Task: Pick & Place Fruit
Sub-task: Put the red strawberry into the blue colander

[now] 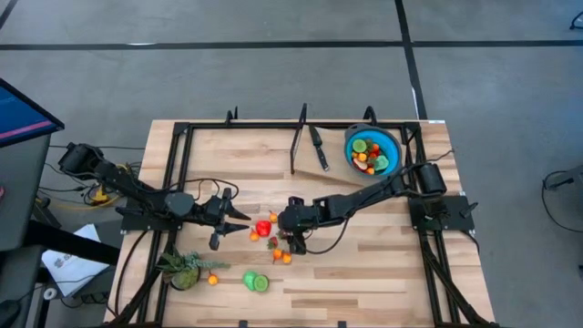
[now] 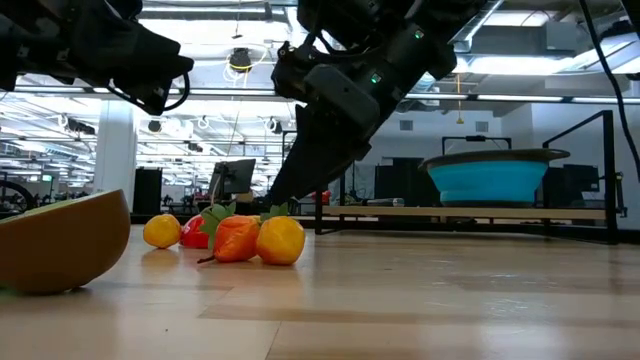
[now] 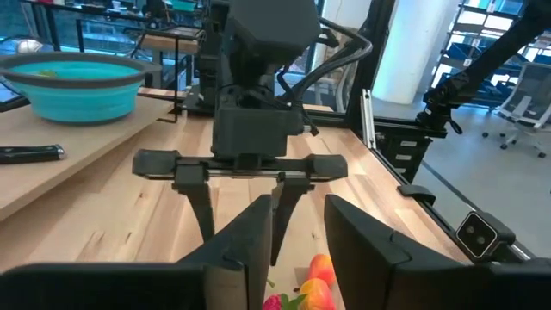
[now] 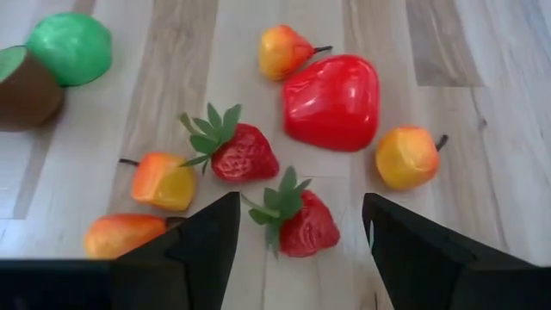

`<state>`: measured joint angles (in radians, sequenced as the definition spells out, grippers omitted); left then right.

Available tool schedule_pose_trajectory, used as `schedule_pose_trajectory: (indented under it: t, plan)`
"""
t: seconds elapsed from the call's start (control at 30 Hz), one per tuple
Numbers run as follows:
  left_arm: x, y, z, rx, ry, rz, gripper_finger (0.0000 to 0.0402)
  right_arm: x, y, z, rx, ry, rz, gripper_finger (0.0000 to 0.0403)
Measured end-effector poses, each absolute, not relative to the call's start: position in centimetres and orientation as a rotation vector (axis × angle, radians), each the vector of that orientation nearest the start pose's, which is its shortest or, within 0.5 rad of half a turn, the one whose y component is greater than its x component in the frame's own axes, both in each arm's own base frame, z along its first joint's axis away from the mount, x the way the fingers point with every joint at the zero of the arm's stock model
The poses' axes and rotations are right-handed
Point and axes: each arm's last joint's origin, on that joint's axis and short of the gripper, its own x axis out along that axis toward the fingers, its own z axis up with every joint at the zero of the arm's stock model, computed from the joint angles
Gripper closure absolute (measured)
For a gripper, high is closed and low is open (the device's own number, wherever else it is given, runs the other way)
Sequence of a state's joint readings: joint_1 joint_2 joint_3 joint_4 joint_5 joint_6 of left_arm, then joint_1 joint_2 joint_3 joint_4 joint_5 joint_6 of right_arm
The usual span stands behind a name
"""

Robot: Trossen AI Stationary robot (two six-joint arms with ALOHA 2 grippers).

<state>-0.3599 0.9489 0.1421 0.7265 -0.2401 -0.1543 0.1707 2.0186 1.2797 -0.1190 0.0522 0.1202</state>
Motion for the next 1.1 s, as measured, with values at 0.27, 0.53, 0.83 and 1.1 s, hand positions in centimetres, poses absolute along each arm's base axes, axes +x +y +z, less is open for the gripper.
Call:
schedule_pose_trajectory:
  t: [0.27, 0.53, 0.83, 1.1]
  plan:
    - [16.6, -5.5, 17.5, -0.130, 0.086, -0.108, 0.0299, 41.8, 7.1, 13.8, -0.006, 0.854, 0.103, 0.0173]
    - [16.5, -5.5, 17.4, -0.134, 0.090, -0.108, 0.0299, 42.0, 7.2, 11.8, -0.007, 0.884, 0.118, 0.0180]
    - [16.5, -5.4, 17.3, -0.135, 0.089, -0.089, 0.0299, 42.0, 6.4, 12.0, 0.003, 0.889, 0.102, 0.0246]
    - [16.5, -5.4, 17.3, -0.135, 0.089, -0.088, 0.0299, 42.0, 6.5, 12.0, 0.003, 0.888, 0.104, 0.0279]
